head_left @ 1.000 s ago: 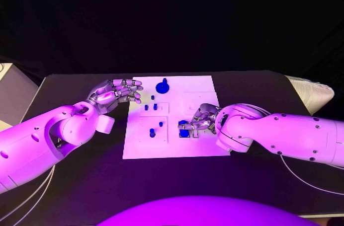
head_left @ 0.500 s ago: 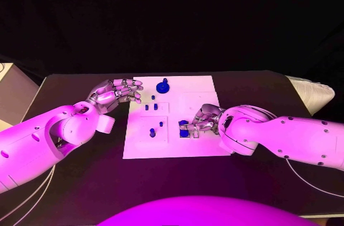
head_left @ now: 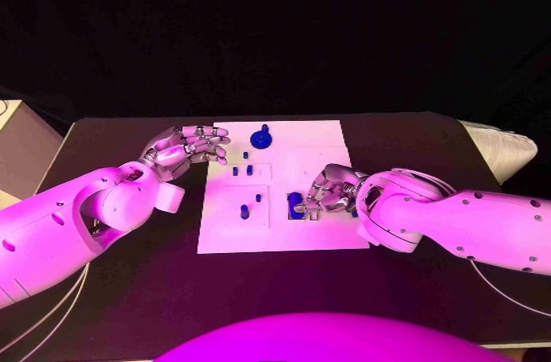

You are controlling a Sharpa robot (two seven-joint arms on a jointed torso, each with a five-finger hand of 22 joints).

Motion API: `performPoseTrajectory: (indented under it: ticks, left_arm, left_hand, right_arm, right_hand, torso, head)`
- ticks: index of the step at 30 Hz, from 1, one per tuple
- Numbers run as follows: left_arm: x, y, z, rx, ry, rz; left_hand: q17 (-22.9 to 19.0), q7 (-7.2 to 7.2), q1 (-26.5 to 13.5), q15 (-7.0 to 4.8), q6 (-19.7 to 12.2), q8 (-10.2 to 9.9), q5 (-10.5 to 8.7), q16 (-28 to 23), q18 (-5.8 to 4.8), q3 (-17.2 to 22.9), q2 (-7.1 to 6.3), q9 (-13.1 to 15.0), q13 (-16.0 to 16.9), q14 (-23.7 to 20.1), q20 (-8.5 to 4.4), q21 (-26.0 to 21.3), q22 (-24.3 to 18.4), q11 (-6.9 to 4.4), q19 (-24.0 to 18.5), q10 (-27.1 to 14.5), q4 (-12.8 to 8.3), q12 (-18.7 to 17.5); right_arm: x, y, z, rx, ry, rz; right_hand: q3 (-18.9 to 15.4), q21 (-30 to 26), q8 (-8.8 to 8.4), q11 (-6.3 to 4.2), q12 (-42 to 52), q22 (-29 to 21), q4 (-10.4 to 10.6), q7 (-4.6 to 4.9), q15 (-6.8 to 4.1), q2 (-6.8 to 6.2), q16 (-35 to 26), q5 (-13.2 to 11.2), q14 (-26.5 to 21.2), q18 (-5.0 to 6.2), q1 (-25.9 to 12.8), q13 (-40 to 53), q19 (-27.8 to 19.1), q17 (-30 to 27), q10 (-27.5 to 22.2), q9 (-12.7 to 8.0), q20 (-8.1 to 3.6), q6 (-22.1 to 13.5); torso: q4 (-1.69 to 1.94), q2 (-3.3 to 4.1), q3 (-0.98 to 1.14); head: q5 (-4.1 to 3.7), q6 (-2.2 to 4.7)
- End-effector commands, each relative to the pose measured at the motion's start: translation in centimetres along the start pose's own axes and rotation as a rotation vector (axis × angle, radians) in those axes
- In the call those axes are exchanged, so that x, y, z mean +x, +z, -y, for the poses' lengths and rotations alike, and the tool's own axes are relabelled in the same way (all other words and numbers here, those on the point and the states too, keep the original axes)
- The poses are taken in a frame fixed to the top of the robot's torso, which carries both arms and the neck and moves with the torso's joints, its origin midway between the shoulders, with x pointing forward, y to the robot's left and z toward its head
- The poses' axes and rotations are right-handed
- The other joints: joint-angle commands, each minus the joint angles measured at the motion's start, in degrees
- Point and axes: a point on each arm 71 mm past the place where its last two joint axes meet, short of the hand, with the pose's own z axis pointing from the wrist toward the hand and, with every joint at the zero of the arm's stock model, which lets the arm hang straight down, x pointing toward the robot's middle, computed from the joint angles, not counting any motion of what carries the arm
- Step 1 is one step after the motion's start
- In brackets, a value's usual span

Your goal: Assemble the parts on the task board

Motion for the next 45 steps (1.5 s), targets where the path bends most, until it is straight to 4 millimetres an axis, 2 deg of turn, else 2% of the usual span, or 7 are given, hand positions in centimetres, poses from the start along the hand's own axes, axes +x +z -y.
performPoseTrajectory:
  ticks: [1,13,22,26,38,40,45]
  left_arm:
    - [0.25,0.01,-0.02,0.005,-0.006,-0.019]
    - [0.22,-0.02,-0.07,0.002,-0.006,-0.020]
    - [0.25,0.00,-0.09,0.002,-0.007,-0.021]
    - [0.22,-0.02,-0.09,0.001,-0.006,-0.020]
    - [0.23,-0.02,-0.09,0.001,-0.006,-0.021]
    - [0.22,-0.03,-0.09,0.001,-0.006,-0.021]
    - [0.18,-0.05,-0.09,0.001,-0.005,-0.019]
  left_hand:
    - [0.08,0.60,-0.53,0.09,-0.28,0.25,0.10,-0.40,0.45,0.28,-0.15,-0.05,-0.05,0.43,0.13,0.40,0.04,0.21,-0.42,-0.05,-0.12,0.18]
    - [0.10,0.60,-0.59,0.09,-0.28,0.27,0.10,-0.43,0.45,0.38,-0.13,-0.08,-0.07,0.44,0.14,0.45,0.12,0.21,-0.48,-0.05,-0.14,0.18]
    - [0.11,0.61,-0.67,0.10,-0.28,0.29,0.10,-0.45,0.45,0.44,-0.07,-0.10,-0.09,0.45,0.15,0.48,0.16,0.22,-0.51,-0.05,-0.11,0.18]
    - [0.11,0.61,-0.67,0.10,-0.28,0.29,0.10,-0.45,0.45,0.44,-0.07,-0.10,-0.09,0.45,0.15,0.48,0.16,0.22,-0.51,-0.05,-0.11,0.18]
    - [0.11,0.61,-0.67,0.10,-0.28,0.29,0.10,-0.45,0.45,0.44,-0.07,-0.10,-0.09,0.45,0.15,0.48,0.16,0.22,-0.51,-0.05,-0.11,0.18]
    - [0.11,0.61,-0.67,0.10,-0.28,0.29,0.10,-0.45,0.45,0.44,-0.07,-0.10,-0.09,0.45,0.15,0.48,0.16,0.22,-0.51,-0.05,-0.11,0.18]
    - [0.11,0.61,-0.67,0.10,-0.28,0.29,0.10,-0.45,0.45,0.44,-0.07,-0.10,-0.09,0.45,0.15,0.48,0.16,0.22,-0.51,-0.05,-0.11,0.18]
  right_arm:
    - [0.04,-0.06,-0.27,-0.041,-0.024,0.010]
    - [0.24,0.21,-0.03,-0.010,-0.034,-0.006]
    - [0.11,0.64,-0.08,0.006,-0.047,0.030]
    - [0.06,0.75,-0.05,0.008,-0.049,0.036]
    - [0.26,0.77,-0.29,-0.011,-0.057,0.024]
    - [0.27,0.68,-0.29,-0.019,-0.055,0.027]
    - [0.16,0.38,-0.23,-0.037,-0.040,0.043]
  right_hand:
    - [0.53,0.42,0.56,-0.52,0.30,10.70,-0.06,-0.17,-0.50,0.15,0.26,-0.36,5.56,-0.93,0.80,13.12,3.89,12.59,4.74,0.18,-0.43,0.57]
    - [1.11,0.68,1.04,-0.78,0.38,10.88,-0.17,-0.46,-0.71,0.61,0.28,-0.38,5.58,-0.98,1.51,13.18,3.97,12.65,4.79,0.42,-0.60,0.71]
    - [2.18,0.53,1.49,-1.03,0.36,10.86,-0.24,-0.72,-0.95,1.20,0.27,0.03,5.57,-0.96,3.47,13.18,3.94,12.64,4.80,0.63,-0.85,0.45]
    - [2.29,0.64,1.56,-1.07,0.39,10.93,-0.26,-0.76,-0.97,1.22,0.28,0.06,5.58,-0.98,3.72,13.20,3.97,12.66,4.81,0.66,-0.87,0.47]
    - [2.71,0.60,1.96,-1.20,0.47,10.97,-0.41,-0.89,-1.12,0.06,0.28,-0.20,5.59,-0.98,5.98,13.28,3.97,12.70,4.86,0.78,-1.03,0.27]
    - [2.38,0.67,2.08,-1.12,0.53,11.03,-0.06,-0.75,-1.08,-0.64,0.29,-0.21,5.59,-1.00,5.63,13.32,3.99,12.74,4.90,0.78,-1.04,0.30]
    - [2.25,0.78,2.19,-1.08,0.84,11.10,0.04,-0.74,-1.06,-0.76,0.30,-0.09,5.60,-1.03,5.19,13.54,4.02,12.77,5.05,0.79,-1.02,0.41]
  torso:
    - [0.01,-0.01,-0.04]
    - [0.10,0.06,-0.07]
    - [0.09,-0.01,-0.04]
    - [-0.01,0.01,-0.07]
    - [0.05,-0.01,-0.06]
    - [0.06,0.01,-0.05]
    - [0.04,0.02,-0.04]
  head:
    - [-0.01,-0.07]
    - [-0.05,-0.18]
    - [-0.02,-0.31]
    - [-0.02,-0.31]
    - [-0.07,-0.44]
    - [-0.04,-0.49]
    - [-0.01,-0.50]
